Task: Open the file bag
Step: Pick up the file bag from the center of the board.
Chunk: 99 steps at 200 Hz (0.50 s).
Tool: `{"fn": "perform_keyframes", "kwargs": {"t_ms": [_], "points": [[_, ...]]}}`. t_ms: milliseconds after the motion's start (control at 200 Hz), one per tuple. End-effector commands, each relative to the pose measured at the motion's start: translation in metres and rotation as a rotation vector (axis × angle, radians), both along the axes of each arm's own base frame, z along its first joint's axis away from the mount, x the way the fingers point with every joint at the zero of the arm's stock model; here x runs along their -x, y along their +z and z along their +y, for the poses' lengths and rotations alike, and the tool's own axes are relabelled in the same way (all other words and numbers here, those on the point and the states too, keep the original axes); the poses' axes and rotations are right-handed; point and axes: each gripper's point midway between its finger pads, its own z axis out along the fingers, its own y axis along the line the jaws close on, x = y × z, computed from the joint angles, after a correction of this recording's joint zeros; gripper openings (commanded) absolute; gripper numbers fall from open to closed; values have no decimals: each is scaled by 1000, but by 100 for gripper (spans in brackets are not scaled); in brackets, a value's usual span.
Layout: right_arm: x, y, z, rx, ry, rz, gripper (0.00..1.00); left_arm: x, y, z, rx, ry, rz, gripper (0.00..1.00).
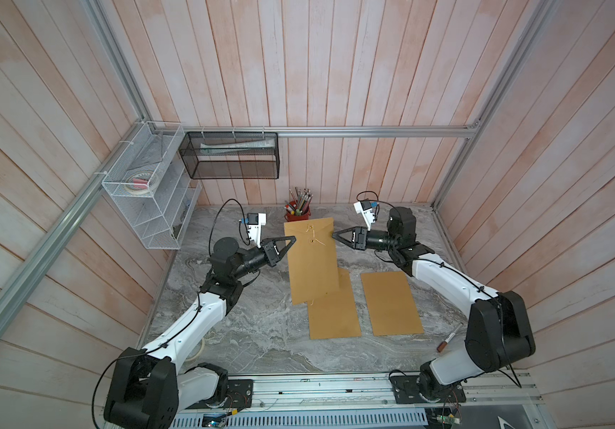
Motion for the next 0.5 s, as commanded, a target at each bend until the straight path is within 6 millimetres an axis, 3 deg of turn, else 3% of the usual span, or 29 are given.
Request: {"fn": "perform_keyframes", "kwargs": {"t_ms": [0,490], "points": [[-6,0,2,12,-4,-13,38,10,9,-3,14,-30,-37,0],[-7,4,3,14,8,-34,37,11,6,-3,17,-36,-29,0]]}}
